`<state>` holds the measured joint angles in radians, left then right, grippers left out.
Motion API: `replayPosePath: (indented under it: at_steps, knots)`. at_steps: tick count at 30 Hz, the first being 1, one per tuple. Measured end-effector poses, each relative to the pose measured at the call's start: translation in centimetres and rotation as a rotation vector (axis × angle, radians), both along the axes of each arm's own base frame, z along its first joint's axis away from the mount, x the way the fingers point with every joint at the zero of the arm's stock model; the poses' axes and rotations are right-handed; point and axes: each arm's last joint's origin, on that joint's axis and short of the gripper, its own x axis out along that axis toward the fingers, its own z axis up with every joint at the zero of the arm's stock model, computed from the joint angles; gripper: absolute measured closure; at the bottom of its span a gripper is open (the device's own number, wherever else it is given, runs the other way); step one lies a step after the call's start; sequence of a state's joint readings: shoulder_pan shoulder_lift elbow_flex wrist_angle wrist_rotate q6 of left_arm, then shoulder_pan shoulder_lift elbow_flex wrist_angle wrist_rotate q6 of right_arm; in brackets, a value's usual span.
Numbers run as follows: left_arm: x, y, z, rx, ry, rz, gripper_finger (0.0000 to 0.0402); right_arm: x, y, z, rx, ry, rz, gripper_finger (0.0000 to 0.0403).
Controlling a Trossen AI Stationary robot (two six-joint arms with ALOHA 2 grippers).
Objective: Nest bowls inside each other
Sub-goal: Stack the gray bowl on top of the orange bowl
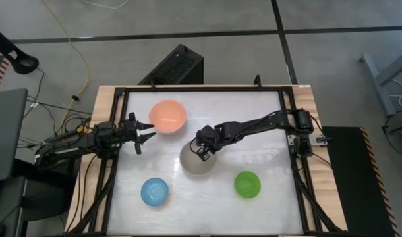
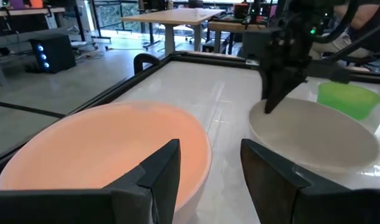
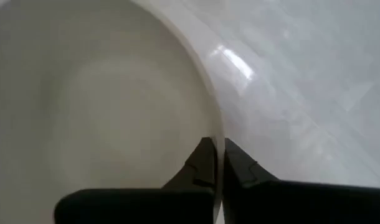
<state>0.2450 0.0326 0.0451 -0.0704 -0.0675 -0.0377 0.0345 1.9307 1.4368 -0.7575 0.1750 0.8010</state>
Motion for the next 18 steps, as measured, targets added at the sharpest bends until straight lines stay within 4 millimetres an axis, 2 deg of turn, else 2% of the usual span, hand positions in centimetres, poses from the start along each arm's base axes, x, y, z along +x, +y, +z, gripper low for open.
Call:
replayPosePath:
  at_steps: [4, 7, 11, 18]
  knots:
    - [0.0, 0.0, 0.0, 0.000, 0.001, -0.003, 0.0244, 0.1, -0.1, 0.4, 0.008, -0.015, 0.014, 0.0386]
    - [0.0, 0.0, 0.0, 0.000, 0.000, -0.002, 0.0244, 0.4, -0.4, 1.4, 0.002, -0.036, 0.046, 0.0389]
    - [0.0, 0.0, 0.0, 0.000, 0.000, -0.002, 0.0244, 1.1, -1.3, 4.2, -0.032, -0.097, 0.071, 0.0391]
    - [0.0, 0.0, 0.0, 0.000, 0.000, -0.001, 0.0244, 2.2, -4.2, 9.4, -0.120, -0.221, 0.103, 0.0392]
